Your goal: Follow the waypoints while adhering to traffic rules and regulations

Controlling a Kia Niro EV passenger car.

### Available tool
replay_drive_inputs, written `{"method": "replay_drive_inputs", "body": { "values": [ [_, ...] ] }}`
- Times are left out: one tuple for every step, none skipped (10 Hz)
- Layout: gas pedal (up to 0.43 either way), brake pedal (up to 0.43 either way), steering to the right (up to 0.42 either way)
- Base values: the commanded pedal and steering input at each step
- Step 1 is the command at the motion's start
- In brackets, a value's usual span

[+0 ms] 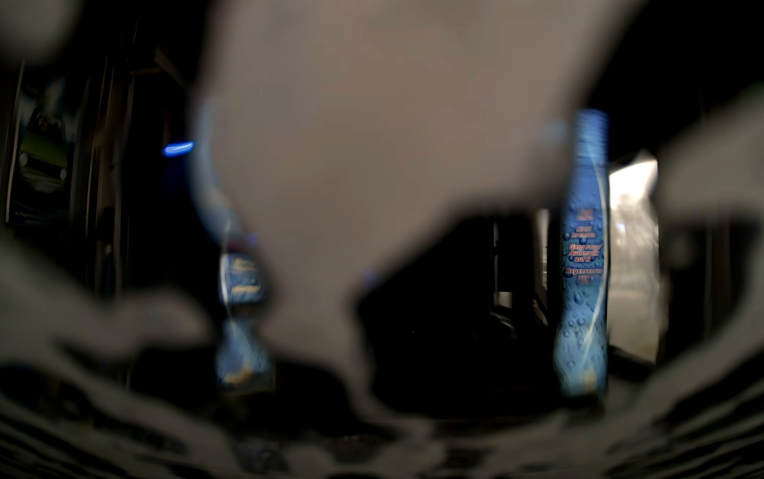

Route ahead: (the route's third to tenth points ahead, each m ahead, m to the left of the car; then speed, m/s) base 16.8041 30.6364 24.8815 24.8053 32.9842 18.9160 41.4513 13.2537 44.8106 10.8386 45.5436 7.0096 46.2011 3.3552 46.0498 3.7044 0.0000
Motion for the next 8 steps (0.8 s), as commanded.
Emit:
{"method": "replay_drive_inputs", "body": {
  "values": [
    [0.0,0.0,-0.015],
    [0.0,0.0,-0.015],
    [0.0,0.0,-0.015],
    [0.0,0.0,-0.015],
    [0.0,0.0,-0.015],
    [0.0,0.0,-0.014],
    [0.0,0.0,-0.015],
    [0.0,0.0,-0.015]
  ]
}}
